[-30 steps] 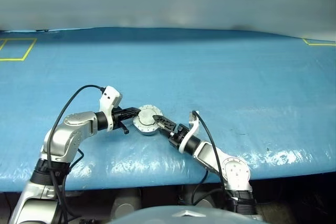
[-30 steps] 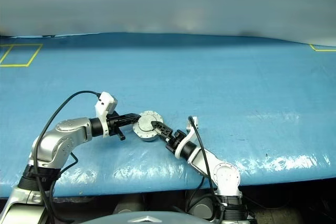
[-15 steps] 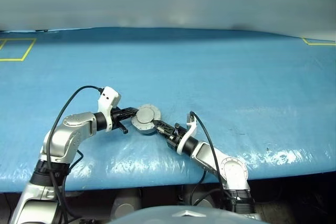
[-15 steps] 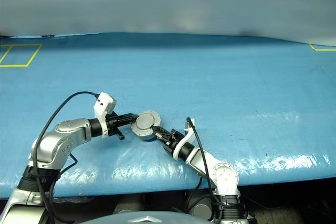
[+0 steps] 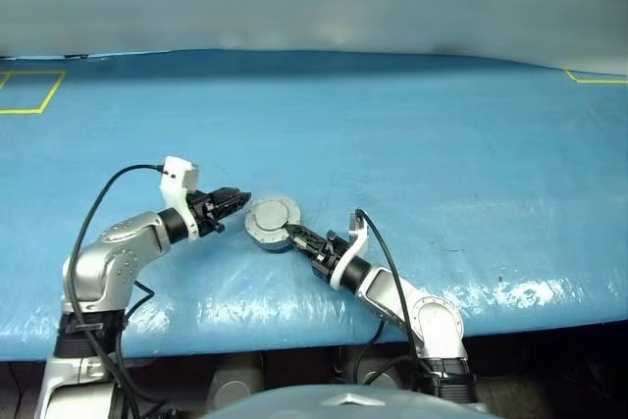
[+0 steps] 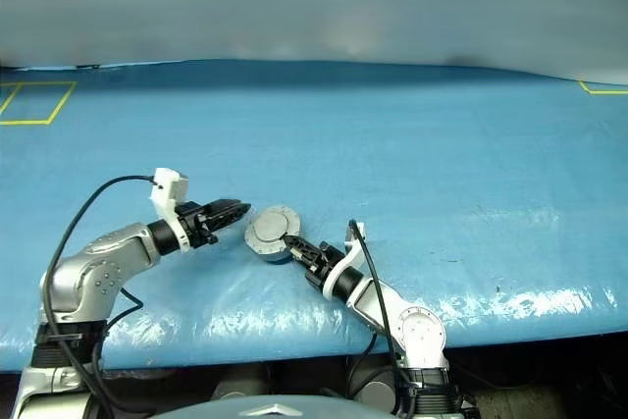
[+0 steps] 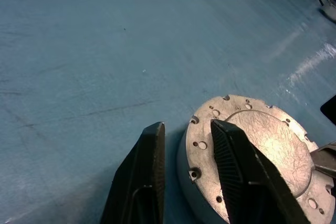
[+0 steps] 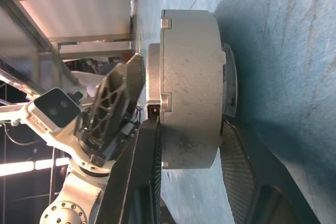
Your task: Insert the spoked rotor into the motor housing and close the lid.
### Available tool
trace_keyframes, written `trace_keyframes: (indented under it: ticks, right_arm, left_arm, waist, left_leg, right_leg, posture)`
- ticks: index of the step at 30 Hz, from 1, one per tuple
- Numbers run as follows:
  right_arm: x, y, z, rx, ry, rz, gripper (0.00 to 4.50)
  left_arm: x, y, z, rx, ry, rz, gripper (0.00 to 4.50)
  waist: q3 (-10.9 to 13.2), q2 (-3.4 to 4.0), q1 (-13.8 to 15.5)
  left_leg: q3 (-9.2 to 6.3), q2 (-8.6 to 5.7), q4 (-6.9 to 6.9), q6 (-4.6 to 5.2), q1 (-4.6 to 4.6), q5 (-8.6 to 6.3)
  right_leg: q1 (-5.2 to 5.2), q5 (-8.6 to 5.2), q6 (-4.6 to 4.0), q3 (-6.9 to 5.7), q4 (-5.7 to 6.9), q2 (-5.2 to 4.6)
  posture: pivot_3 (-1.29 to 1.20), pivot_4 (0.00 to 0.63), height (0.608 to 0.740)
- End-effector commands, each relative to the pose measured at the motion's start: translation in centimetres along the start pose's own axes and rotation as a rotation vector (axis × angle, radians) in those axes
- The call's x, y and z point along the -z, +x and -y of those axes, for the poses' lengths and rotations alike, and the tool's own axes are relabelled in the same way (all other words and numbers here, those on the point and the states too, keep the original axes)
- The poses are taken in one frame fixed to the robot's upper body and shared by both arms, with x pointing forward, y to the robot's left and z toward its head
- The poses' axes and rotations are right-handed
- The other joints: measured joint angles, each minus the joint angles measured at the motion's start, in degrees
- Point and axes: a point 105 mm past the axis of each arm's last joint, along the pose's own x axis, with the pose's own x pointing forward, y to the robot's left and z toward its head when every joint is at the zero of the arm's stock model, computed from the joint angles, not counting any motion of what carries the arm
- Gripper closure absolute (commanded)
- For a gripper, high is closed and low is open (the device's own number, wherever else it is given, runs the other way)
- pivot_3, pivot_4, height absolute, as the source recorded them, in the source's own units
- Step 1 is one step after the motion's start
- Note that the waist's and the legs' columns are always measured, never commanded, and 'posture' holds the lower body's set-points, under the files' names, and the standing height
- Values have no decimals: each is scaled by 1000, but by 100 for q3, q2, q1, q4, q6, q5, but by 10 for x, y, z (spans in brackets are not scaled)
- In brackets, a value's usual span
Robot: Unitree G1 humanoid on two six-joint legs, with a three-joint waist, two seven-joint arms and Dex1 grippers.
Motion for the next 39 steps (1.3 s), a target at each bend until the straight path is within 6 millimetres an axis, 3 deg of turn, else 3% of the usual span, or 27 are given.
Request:
trace_keyframes:
  ticks: [1, 6, 13, 19, 26, 39]
  right_arm:
    - [-1, 5, -19, -79, 34, 48, 3303]
    - [-12, 7, -39, -154, 15, 85, 3303]
    - [-31, 14, -77, -272, -23, 141, 3303]
    - [-29, 22, -102, -329, -36, 133, 3303]
    - [-11, 25, -117, -369, -42, 63, 3303]
    - [6, 24, -121, -383, -46, -9, 3303]
  left_arm:
    - [-16, -12, 3, -10, -64, 121, 1588]
    - [-15, -22, 5, -12, -320, 282, 24]
    - [1, -18, 27, 103, -769, 467, 0]
    - [18, -5, 49, 160, -972, 470, 0]
    - [20, 0, 57, 219, -1083, 506, 0]
    - [20, 8, 62, 269, -1137, 529, 0]
  waist:
    - [1, 1, 8]
    - [2, -2, 13]
    - [17, -10, 9]
    - [19, -10, 8]
    - [19, -9, 9]
    - [19, -9, 14]
  left_leg:
    - [0, -1, 0, 0, 0, 0]
    - [-1, -1, 7, 0, -3, 0]
    - [-4, -3, 31, 1, -27, -1]
    - [-10, -3, 34, 4, -36, -2]
    - [-13, -4, 35, 4, -52, -2]
    - [-14, -6, 37, 9, -70, -5]
  right_leg:
    - [1, 0, 0, 0, -1, -1]
    - [2, 3, 5, -2, -4, -1]
    - [-1, 11, 16, -3, -10, -2]
    - [-3, 14, 15, -6, -18, 0]
    - [-7, 28, 8, -10, -37, 0]
    - [-7, 49, 7, -11, -73, -2]
  posture:
    - [0, 150, 740]
    - [0, 150, 740]
    - [0, 150, 740]
    - [0, 150, 740]
    - [0, 150, 740]
    - [0, 150, 740]
